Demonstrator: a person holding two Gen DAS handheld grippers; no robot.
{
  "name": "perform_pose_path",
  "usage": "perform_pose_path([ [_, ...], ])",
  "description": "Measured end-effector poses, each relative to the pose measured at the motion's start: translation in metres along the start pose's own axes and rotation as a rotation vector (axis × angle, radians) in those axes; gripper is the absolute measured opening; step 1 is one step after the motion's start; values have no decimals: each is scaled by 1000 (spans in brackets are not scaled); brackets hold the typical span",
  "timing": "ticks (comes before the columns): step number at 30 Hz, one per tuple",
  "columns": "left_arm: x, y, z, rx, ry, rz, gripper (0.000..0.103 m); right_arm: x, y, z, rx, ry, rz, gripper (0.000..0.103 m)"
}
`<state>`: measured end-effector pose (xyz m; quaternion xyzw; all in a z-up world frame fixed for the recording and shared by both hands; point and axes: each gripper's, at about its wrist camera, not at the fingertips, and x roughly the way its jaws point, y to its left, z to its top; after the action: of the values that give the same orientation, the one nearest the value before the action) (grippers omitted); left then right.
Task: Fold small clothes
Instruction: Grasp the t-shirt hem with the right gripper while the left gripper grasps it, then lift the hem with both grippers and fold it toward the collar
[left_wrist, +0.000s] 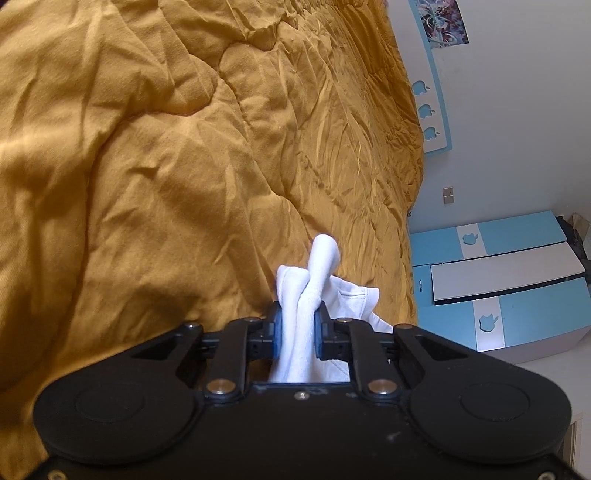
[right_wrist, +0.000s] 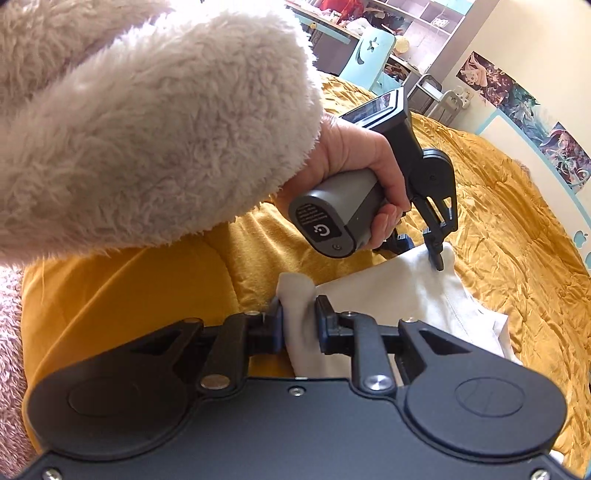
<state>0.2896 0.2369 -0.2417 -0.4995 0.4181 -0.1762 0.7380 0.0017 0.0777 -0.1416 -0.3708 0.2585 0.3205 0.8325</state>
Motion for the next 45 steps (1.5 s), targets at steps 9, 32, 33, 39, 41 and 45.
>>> perform_pose_path([
  [9,-8,-13,-5,-12,-17,10,12,-6,-15,-2,96,-32,13,14],
  [32,112,-218,-115,161,4,-53,12,-146,-159,-134,714,-269,-237,11],
  [33,123,-226,-125,167,10,-57,12,-150,-163,-145,739,-270,-255,11],
  [39,189,-262,-177,213,80,-85,12,-177,-196,-217,925,-258,-359,11],
  [41,208,-271,-192,243,102,-81,12,-184,-204,-242,1001,-258,-375,11],
  [45,248,-286,-220,295,144,-31,12,-192,-210,-279,1087,-244,-419,10],
])
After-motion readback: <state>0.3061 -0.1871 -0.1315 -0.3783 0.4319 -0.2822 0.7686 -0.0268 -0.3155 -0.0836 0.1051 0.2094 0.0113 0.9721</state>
